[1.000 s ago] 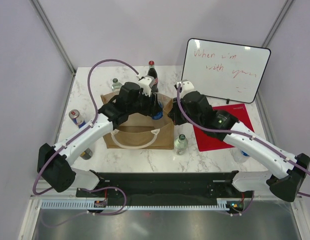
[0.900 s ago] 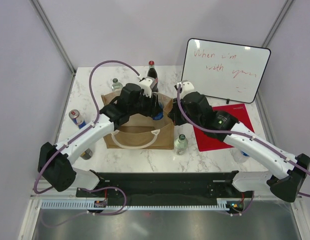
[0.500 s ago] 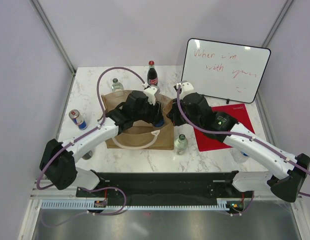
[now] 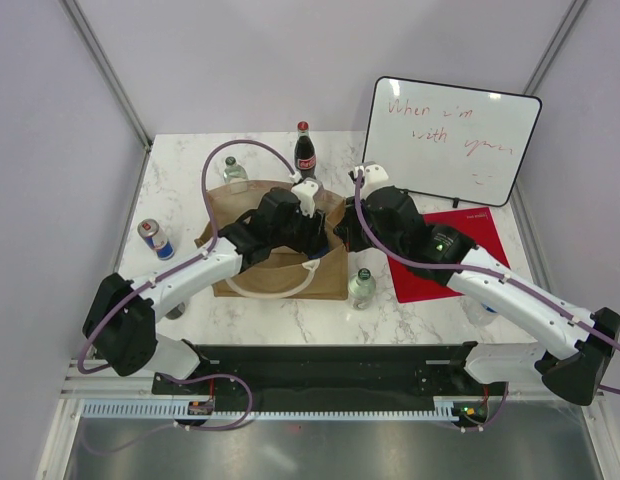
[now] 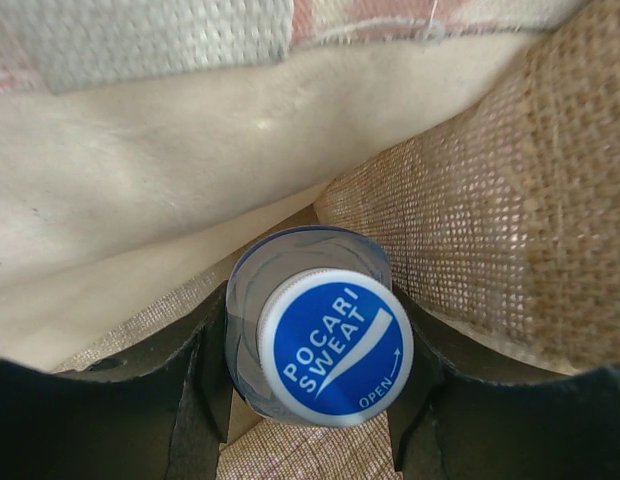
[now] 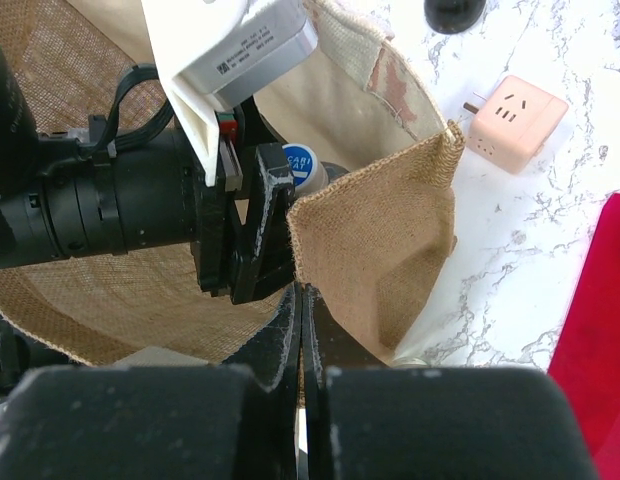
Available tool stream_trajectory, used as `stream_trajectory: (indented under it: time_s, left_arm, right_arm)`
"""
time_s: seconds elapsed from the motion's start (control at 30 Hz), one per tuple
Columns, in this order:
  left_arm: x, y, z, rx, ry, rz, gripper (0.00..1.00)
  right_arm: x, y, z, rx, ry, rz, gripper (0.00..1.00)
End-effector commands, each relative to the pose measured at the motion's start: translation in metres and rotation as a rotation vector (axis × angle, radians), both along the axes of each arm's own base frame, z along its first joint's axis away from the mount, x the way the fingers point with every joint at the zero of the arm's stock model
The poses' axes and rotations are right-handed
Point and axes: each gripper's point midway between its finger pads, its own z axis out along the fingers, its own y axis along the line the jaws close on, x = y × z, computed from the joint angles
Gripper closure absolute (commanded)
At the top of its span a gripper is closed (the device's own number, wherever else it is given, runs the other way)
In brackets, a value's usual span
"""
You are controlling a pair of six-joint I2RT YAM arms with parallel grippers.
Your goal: Place the beverage into the canvas bag
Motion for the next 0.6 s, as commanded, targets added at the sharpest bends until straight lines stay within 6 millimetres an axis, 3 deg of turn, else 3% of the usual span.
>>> stream_trajectory:
  time_s: [0.0, 0.37, 0.43, 0.57]
  left_arm:
    - [0.006, -0.020, 0.049, -0.144, -0.125, -0.027, 0.59]
    - [0.001, -0.017, 0.060, -0.163, -0.128, -0.026, 0.40]
    - [0.001, -0.017, 0.061, -0.164, -0.128, -0.024, 0.33]
    - [0.001, -0.017, 0.064, -0.166, -0.129, -0.023, 0.29]
  right_arm:
    - [0.000, 0.001, -0.001, 0.007, -0.005, -0.007, 1.00]
    - [-0.001, -0.002, 0.002, 0.012, -0.013, -0.009, 1.00]
    - [-0.001, -0.002, 0.003, 0.014, -0.015, -0.010, 1.00]
    - [-0.002, -0.002, 0.005, 0.018, -0.017, -0.009, 1.00]
